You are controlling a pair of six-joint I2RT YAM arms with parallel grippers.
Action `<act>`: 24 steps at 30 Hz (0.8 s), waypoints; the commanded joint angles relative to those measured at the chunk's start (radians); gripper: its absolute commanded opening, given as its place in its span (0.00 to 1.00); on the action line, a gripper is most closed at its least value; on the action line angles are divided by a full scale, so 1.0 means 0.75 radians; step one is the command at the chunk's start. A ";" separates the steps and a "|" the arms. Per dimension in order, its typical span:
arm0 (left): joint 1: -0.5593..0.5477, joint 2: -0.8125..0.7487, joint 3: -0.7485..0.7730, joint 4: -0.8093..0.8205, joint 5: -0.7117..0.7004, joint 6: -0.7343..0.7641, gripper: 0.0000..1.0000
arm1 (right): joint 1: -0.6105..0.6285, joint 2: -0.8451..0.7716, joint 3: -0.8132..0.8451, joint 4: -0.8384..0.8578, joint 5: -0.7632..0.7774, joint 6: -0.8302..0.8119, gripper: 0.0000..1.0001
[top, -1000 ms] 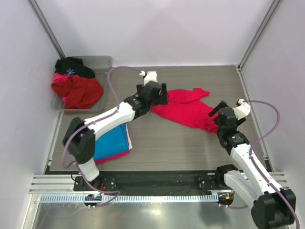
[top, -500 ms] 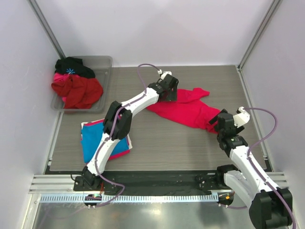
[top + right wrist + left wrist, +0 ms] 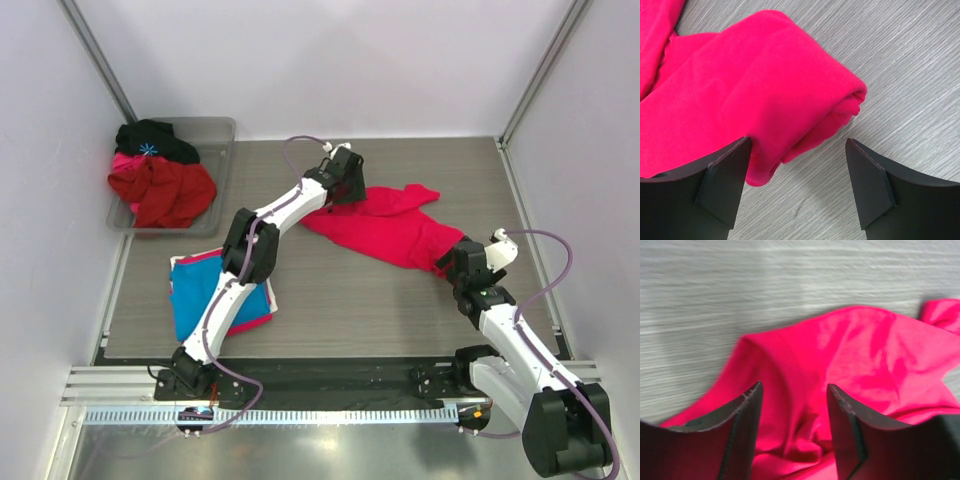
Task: Fold and stack the t-shirts
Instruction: Flatten the tshirt out
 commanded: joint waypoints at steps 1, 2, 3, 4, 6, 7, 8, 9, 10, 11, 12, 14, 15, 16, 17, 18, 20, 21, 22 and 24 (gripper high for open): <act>-0.014 0.033 0.054 0.093 0.131 -0.057 0.54 | -0.009 0.008 0.011 0.063 0.018 0.004 0.80; -0.016 0.044 0.060 0.097 0.131 -0.063 0.49 | -0.011 0.010 0.017 0.065 0.014 0.000 0.74; -0.016 0.052 0.070 0.099 0.178 -0.077 0.45 | -0.011 0.008 0.019 0.065 0.014 -0.006 0.72; -0.016 0.066 0.082 0.099 0.189 -0.083 0.40 | -0.011 0.006 0.021 0.065 0.016 -0.008 0.67; -0.016 0.074 0.087 0.109 0.195 -0.089 0.26 | -0.011 -0.002 0.021 0.074 0.018 -0.008 0.61; -0.014 0.070 0.085 0.115 0.191 -0.087 0.19 | -0.011 0.000 0.023 0.080 0.016 -0.012 0.51; -0.014 0.064 0.083 0.127 0.189 -0.090 0.02 | -0.011 0.004 0.023 0.082 0.020 -0.014 0.41; -0.012 0.052 0.075 0.132 0.185 -0.090 0.00 | -0.011 0.014 0.026 0.084 0.024 -0.018 0.31; -0.002 0.034 0.056 0.140 0.175 -0.090 0.00 | -0.013 0.023 0.030 0.086 0.022 -0.029 0.05; 0.006 -0.019 0.018 0.150 0.168 -0.087 0.00 | -0.013 0.033 0.046 0.088 0.020 -0.039 0.01; 0.019 -0.052 -0.005 0.142 0.162 -0.090 0.00 | -0.013 0.041 0.056 0.084 0.018 -0.049 0.01; 0.072 -0.188 -0.119 0.150 0.160 -0.100 0.00 | -0.013 0.051 0.087 0.084 0.022 -0.067 0.01; 0.094 -0.240 -0.168 0.166 0.162 -0.102 0.00 | -0.013 0.053 0.095 0.086 0.028 -0.067 0.01; 0.141 -0.309 -0.222 0.189 0.166 -0.106 0.00 | -0.015 0.062 0.105 0.084 0.040 -0.065 0.01; 0.166 -0.369 -0.285 0.233 0.168 -0.104 0.00 | -0.013 0.068 0.128 0.086 0.045 -0.059 0.01; 0.188 -0.491 -0.383 0.254 0.162 -0.102 0.00 | -0.015 0.078 0.142 0.086 0.045 -0.053 0.01; 0.244 -0.592 -0.463 0.283 0.148 -0.084 0.00 | -0.015 0.127 0.197 0.086 0.037 -0.045 0.01; 0.256 -0.643 -0.492 0.283 0.148 -0.077 0.00 | -0.017 0.147 0.218 0.088 0.032 -0.045 0.01; 0.274 -0.722 -0.541 0.283 0.109 -0.067 0.00 | -0.017 0.162 0.240 0.088 0.024 -0.047 0.01; 0.283 -0.799 -0.586 0.281 0.072 -0.047 0.00 | -0.017 0.188 0.303 0.088 0.036 -0.075 0.01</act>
